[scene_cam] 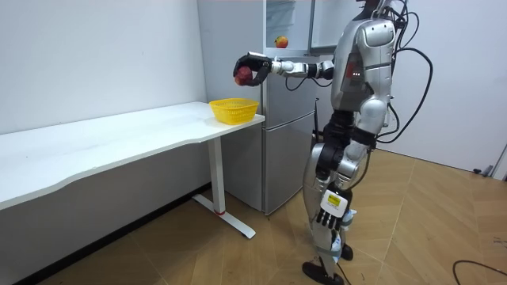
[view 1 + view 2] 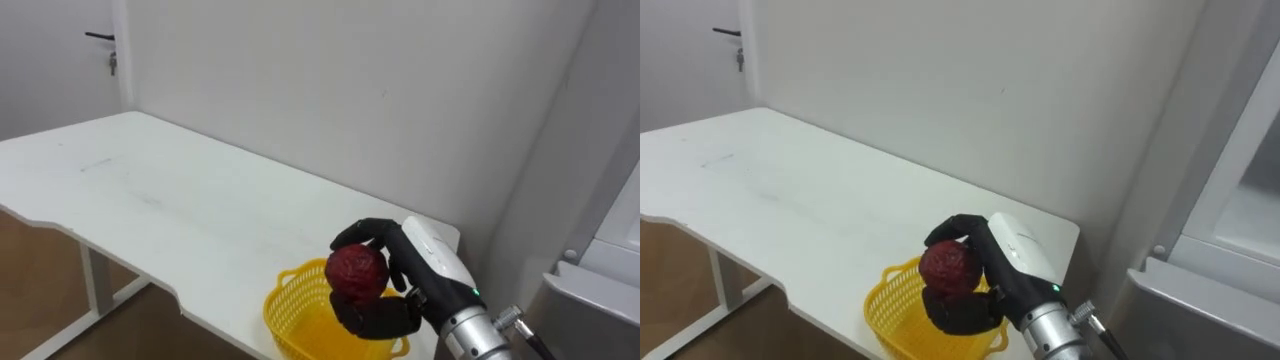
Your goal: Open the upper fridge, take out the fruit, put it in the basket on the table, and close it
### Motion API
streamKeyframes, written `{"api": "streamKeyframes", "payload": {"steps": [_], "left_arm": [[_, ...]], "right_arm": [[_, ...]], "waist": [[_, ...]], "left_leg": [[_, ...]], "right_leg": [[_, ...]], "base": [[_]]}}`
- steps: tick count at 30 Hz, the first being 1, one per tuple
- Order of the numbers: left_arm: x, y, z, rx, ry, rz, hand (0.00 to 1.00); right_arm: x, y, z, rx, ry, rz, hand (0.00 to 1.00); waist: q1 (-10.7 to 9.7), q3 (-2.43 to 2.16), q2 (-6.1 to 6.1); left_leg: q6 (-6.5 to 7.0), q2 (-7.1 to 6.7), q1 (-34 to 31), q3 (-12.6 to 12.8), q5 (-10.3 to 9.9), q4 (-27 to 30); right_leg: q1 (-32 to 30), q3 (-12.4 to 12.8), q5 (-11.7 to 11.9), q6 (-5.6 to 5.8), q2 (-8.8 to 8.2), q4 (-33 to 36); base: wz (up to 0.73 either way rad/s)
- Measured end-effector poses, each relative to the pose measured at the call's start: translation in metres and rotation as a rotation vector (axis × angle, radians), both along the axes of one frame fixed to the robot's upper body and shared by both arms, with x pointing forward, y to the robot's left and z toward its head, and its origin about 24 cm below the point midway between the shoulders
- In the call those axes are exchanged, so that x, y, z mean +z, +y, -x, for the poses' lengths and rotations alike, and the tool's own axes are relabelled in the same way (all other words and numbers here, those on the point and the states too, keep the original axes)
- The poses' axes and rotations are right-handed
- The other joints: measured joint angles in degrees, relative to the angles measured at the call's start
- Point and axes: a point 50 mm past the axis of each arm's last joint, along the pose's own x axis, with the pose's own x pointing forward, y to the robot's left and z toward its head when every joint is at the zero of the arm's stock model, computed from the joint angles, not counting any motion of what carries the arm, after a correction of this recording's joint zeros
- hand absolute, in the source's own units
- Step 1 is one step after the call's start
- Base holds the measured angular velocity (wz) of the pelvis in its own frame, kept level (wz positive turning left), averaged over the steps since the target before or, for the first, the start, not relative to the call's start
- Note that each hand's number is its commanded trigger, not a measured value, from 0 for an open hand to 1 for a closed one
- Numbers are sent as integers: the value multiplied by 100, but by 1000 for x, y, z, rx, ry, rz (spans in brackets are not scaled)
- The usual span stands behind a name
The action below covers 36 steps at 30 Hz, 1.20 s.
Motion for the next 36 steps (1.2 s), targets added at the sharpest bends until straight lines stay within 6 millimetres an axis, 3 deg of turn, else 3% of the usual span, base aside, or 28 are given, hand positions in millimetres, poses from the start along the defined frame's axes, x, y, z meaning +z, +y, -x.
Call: {"api": "streamKeyframes", "payload": {"steps": [7, 36], "left_arm": [[3, 6, -4, 17, -33, -14, 0], [4, 9, 1, 45, -26, -47, 0]], "right_arm": [[-2, -2, 0, -5, 8, 8, 0], [-12, -7, -2, -42, 25, 41, 0]], "waist": [[-1, 28, 42], [9, -5, 62]], "left_leg": [[1, -2, -17, -7, 0, -21], [5, -18, -13, -36, 3, -19]], "right_leg": [[-1, -9, -2, 3, 3, 0], [6, -11, -2, 3, -4, 2]], "base": [[0], [0]]}}
